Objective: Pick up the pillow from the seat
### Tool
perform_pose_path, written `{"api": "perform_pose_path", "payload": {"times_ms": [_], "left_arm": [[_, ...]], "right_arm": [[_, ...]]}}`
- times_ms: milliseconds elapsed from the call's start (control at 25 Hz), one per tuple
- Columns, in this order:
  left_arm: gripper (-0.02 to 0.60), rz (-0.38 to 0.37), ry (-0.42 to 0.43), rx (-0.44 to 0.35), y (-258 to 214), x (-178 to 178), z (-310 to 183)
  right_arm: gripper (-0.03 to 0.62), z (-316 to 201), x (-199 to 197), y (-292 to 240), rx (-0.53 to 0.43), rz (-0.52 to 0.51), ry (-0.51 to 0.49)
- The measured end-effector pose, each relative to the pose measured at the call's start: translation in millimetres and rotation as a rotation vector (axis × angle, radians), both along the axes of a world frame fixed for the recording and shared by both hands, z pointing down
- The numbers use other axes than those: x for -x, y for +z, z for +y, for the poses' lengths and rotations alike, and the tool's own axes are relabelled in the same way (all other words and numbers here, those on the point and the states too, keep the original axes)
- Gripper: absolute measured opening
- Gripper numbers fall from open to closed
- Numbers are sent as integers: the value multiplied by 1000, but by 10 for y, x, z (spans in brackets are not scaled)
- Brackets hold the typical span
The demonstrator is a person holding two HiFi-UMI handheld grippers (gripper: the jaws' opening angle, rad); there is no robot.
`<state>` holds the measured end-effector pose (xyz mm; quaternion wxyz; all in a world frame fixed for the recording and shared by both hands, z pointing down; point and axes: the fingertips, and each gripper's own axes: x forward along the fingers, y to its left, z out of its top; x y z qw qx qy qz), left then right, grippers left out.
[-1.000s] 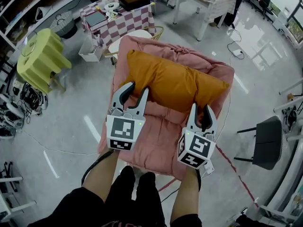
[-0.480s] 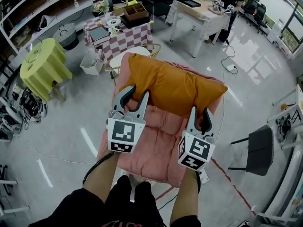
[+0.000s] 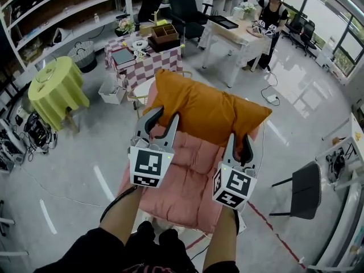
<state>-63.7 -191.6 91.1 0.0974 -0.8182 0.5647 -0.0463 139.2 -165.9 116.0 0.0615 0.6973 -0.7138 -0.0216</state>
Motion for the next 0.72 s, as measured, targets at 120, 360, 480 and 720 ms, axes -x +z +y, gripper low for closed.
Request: {"api": "perform_pose_path", "payload": {"times_ms": [120, 360, 480, 720], "left_arm": [[129, 3, -5, -28, -160, 14, 44], [129, 8, 1, -57, -352, 5, 75], [129, 11, 6, -60, -371, -8, 74], [127, 15, 7, -63, -378, -32, 85]], "right_arm": [[140, 38, 12, -157, -25, 3, -7], [137, 76, 2, -353, -50, 11, -3], [133, 80, -10, -380, -57, 14, 1], [123, 87, -32, -395, -59, 21, 2]]}}
